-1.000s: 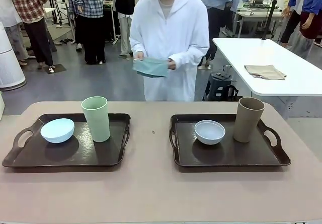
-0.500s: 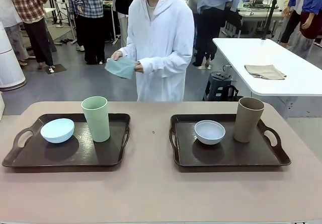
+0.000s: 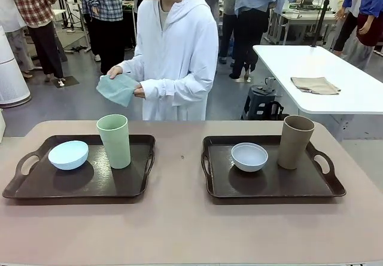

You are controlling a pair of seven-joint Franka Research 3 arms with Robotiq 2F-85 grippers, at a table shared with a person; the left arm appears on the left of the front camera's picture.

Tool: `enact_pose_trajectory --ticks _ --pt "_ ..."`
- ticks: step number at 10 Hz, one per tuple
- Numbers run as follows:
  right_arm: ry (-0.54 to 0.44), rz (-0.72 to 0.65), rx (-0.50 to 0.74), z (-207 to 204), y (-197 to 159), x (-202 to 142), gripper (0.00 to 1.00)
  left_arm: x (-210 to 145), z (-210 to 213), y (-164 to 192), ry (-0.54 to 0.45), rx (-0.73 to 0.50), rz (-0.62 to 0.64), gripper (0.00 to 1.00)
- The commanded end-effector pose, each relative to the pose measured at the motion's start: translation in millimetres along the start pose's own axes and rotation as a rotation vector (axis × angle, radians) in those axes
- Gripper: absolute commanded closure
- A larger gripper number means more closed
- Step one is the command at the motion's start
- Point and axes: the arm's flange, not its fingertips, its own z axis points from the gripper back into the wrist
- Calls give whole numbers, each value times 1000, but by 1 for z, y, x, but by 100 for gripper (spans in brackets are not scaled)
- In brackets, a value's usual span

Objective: Set up a tray with a mat and arrange the tableware.
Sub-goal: Pick up the Picnic Bowl and Reusable plastic cup from the Handle tray in front of the human's position and hold them in the air.

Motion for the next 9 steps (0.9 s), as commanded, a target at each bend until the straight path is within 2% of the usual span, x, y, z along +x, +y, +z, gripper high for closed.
enact_pose_trajectory --ticks 1,9 --pt "-4 13 24 1 0 1 0 0 2 0 -7 -18 -11 0" --pt "-4 13 24 1 0 1 0 0 2 0 -7 -18 -11 0"
